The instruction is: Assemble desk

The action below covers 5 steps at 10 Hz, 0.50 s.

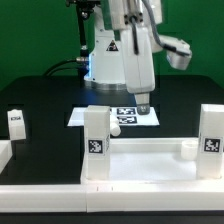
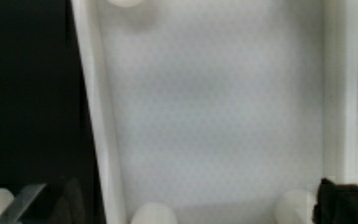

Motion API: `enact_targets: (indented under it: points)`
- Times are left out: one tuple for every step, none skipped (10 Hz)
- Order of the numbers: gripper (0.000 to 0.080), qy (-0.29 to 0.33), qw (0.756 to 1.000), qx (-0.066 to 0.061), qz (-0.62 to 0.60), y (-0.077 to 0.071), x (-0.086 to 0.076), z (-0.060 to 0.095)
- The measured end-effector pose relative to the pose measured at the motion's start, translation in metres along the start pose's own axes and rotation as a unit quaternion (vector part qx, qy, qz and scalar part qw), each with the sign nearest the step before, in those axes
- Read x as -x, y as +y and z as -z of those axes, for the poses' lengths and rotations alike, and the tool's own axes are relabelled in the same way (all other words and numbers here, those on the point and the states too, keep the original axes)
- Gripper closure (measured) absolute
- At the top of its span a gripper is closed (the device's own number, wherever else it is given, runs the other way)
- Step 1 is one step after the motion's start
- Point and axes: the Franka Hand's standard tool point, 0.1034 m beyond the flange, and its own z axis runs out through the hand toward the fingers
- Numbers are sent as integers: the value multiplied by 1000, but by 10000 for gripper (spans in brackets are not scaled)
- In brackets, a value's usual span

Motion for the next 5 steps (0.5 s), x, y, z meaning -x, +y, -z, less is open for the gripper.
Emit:
enact_targets:
  points:
    - [150, 1, 1000, -5, -7, -8, 3, 1]
    - [150, 0, 1000, -6, -5, -9, 3, 1]
    - [150, -1, 1000, -5, -5, -8, 3, 0]
    - [150, -2, 1000, -5, -6, -7, 3, -2]
    - [150, 6, 1000, -25, -11, 0, -2, -14]
